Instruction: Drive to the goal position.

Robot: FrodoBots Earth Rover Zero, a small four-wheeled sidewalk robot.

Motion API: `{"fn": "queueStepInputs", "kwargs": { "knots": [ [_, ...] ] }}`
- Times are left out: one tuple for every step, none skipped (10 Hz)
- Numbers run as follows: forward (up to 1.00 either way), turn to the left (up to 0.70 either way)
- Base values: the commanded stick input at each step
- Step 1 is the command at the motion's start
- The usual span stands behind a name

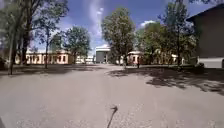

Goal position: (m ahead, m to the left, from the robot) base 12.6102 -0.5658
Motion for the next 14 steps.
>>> {"fn": "queueStepInputs", "kwargs": {
  "knots": [
    [0.70,0.06],
    [0.70,0.06],
    [0.70,0.06],
    [0.70,0.06],
    [0.70,0.06],
    [0.70,0.06],
    [0.70,0.06],
    [0.70,0.06],
    [0.70,0.06],
    [0.70,0.06],
    [0.70,0.06],
    [0.70,0.06],
    [0.70,0.06],
    [0.70,0.06]
  ]
}}
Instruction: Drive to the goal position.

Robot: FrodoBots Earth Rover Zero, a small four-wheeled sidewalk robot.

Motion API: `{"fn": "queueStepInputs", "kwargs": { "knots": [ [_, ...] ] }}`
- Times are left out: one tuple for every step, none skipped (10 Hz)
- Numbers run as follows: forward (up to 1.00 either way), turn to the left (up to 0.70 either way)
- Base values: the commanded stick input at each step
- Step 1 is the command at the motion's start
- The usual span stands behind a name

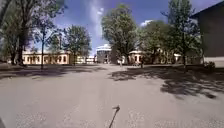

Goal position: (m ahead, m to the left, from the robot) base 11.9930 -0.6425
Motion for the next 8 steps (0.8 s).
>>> {"fn": "queueStepInputs", "kwargs": {
  "knots": [
    [0.70,0.06],
    [0.70,0.06],
    [0.70,0.06],
    [0.70,0.06],
    [0.70,0.06],
    [0.70,0.06],
    [0.70,0.06],
    [0.70,0.06]
  ]
}}
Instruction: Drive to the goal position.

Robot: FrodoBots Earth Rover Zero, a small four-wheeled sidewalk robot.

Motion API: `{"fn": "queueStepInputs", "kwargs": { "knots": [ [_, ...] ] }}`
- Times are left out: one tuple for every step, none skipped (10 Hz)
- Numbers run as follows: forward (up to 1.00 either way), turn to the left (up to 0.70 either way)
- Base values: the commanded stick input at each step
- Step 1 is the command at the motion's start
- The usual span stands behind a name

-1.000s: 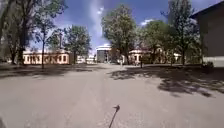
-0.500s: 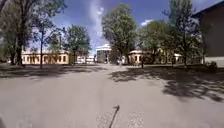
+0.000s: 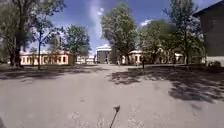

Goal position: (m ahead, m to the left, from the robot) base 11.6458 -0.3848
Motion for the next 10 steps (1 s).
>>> {"fn": "queueStepInputs", "kwargs": {
  "knots": [
    [0.70,0.06],
    [0.70,0.06],
    [0.70,0.06],
    [0.70,0.06],
    [0.70,0.06],
    [0.70,0.06],
    [0.70,0.06],
    [0.70,0.06],
    [0.70,0.06],
    [0.70,0.06]
  ]
}}
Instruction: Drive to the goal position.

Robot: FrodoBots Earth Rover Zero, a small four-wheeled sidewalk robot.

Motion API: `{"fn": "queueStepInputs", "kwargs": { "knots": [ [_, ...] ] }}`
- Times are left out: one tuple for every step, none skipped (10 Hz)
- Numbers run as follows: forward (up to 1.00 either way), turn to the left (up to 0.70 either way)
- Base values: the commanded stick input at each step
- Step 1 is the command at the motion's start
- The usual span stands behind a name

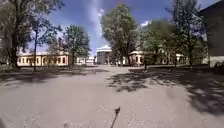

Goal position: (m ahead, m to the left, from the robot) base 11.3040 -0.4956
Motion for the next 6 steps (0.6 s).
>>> {"fn": "queueStepInputs", "kwargs": {
  "knots": [
    [0.70,0.06],
    [0.70,0.06],
    [0.70,0.06],
    [0.70,0.06],
    [0.70,0.06],
    [0.70,0.06]
  ]
}}
